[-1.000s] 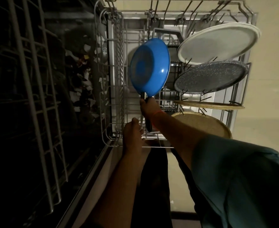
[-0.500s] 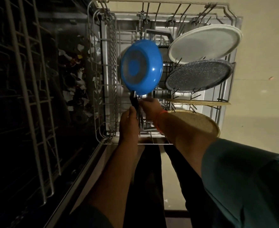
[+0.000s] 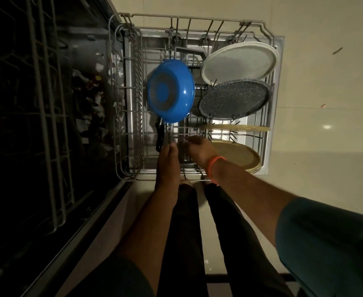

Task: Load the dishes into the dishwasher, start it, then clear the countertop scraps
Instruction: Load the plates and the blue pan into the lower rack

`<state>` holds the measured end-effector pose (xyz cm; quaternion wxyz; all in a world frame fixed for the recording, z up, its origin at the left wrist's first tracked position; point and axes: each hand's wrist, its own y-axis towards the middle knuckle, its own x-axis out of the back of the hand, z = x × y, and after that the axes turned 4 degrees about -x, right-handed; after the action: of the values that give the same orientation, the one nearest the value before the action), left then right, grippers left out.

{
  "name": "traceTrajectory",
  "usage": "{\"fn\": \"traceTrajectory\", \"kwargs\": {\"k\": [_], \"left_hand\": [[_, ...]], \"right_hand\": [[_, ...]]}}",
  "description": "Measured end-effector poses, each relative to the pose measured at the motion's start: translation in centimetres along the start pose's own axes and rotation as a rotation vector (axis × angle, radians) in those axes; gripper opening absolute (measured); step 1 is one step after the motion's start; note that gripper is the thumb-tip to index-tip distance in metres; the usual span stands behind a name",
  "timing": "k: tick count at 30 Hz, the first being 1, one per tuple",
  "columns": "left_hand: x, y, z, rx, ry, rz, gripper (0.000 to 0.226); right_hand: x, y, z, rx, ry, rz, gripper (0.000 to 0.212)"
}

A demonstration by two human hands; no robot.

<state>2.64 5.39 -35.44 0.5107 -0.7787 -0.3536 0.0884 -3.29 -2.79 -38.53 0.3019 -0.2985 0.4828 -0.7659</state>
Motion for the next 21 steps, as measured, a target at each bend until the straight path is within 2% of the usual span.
{"fn": "traceTrajectory", "kwargs": {"k": [2, 6, 17, 21], "left_hand": [[0.0, -0.6, 0.2, -0.008, 0.022, 0.002, 0.038], [0.5, -1.8, 1.1, 0.002, 0.017, 0.008, 0.045], [1.4, -5.8, 1.2, -0.031, 0.023, 0.057, 0.048], [0.2, -6.8, 0.7, -0.045, 0.026, 0.077, 0.047]], "right_hand": [[0.7, -0.9, -0.8, -0.030, 0.033, -0.016, 0.011], [2.3, -2.7, -2.1, -0.071, 0.118, -0.052, 0.017], [6.9, -9.3, -3.6, 0.001, -0.027, -0.161, 0.025], [8.4, -11.0, -4.3, 0.032, -0.114, -0.186, 0.035]]}}
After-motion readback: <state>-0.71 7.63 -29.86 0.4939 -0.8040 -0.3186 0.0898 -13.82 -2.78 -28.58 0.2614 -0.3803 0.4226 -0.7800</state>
